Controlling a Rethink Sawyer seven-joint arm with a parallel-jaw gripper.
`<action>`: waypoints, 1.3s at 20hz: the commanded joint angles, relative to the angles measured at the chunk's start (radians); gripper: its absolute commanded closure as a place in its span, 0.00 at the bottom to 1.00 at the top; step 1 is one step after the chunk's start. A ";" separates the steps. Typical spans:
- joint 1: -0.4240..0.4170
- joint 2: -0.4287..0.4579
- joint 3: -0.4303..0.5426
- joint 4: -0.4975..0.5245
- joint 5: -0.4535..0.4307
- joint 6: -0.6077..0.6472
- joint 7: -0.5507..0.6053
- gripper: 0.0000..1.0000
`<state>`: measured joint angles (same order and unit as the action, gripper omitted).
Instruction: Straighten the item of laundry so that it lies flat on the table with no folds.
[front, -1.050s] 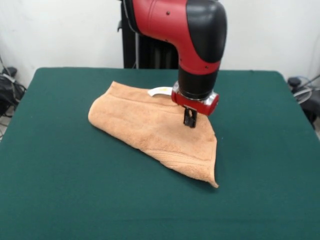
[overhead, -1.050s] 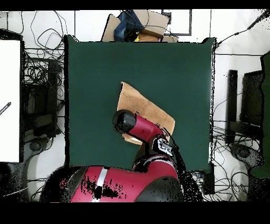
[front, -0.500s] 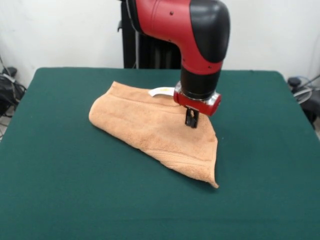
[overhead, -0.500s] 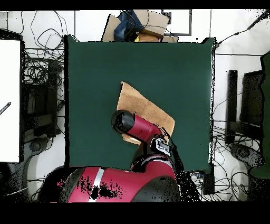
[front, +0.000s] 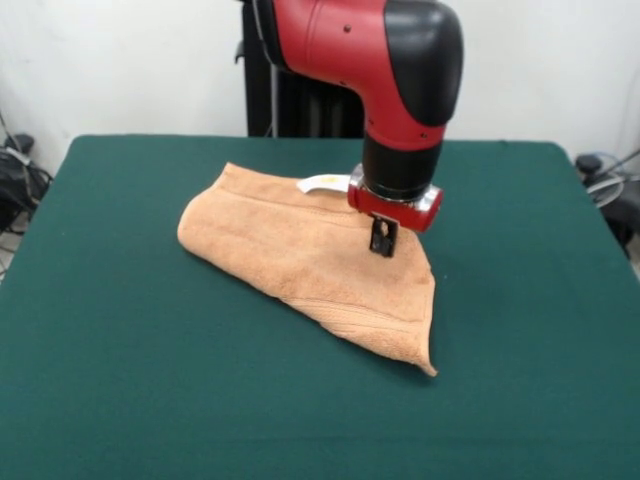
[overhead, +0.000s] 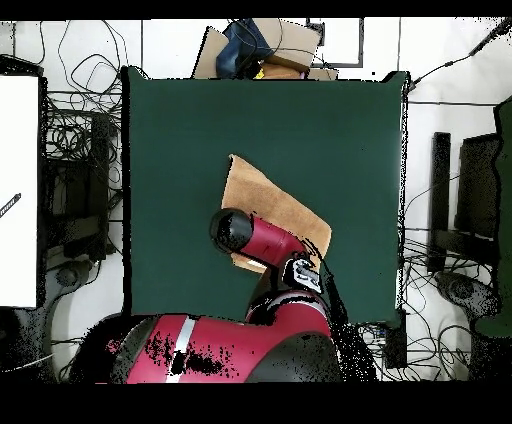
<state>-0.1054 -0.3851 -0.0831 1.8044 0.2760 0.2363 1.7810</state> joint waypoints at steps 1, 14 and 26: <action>-0.015 0.215 0.110 -0.121 -0.048 -0.117 0.084 1.00; 0.026 0.268 0.092 -0.175 -0.063 -0.094 0.089 1.00; 0.042 0.307 0.109 -0.226 -0.093 -0.066 0.106 1.00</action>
<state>-0.0968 -0.3576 -0.0993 1.7089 0.2139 0.3813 1.7812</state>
